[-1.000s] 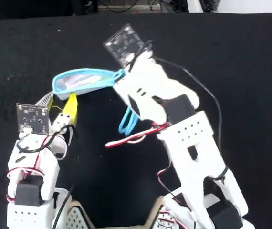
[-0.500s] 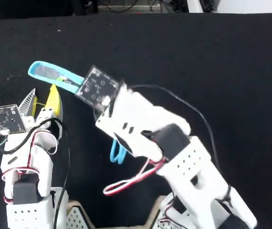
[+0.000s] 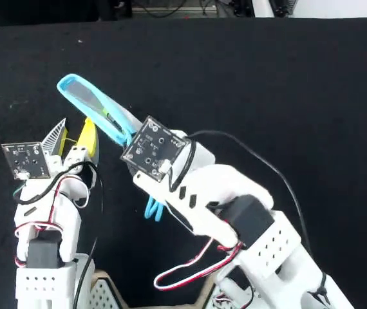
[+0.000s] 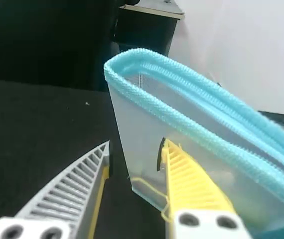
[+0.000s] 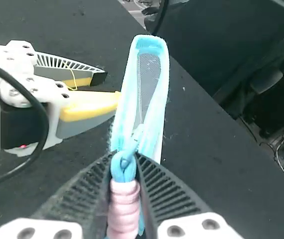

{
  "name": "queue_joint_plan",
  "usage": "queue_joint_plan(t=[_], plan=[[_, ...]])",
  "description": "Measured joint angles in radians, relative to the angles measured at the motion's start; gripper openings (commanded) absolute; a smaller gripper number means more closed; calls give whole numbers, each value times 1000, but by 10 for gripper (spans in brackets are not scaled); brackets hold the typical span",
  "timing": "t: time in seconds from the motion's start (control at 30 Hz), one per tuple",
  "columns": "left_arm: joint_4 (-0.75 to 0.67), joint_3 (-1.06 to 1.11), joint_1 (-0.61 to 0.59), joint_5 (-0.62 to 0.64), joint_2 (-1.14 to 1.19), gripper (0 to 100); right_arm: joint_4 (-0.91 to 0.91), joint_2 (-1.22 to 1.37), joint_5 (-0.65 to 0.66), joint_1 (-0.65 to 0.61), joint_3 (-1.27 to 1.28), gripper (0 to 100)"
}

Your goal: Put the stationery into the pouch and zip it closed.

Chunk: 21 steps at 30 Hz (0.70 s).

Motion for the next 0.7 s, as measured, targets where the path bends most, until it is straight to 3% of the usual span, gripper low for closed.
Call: queue_joint_plan(t=[0.17,0.4,0.7], plan=[[216,-97,55,-9,0,174,-83,-3,0,14,58,10],[554,-290,270,-160,-8,175,-103,-3,0,18,69,11],[592,-319,328,-170,-9,175,-104,-3,3,20,69,11]])
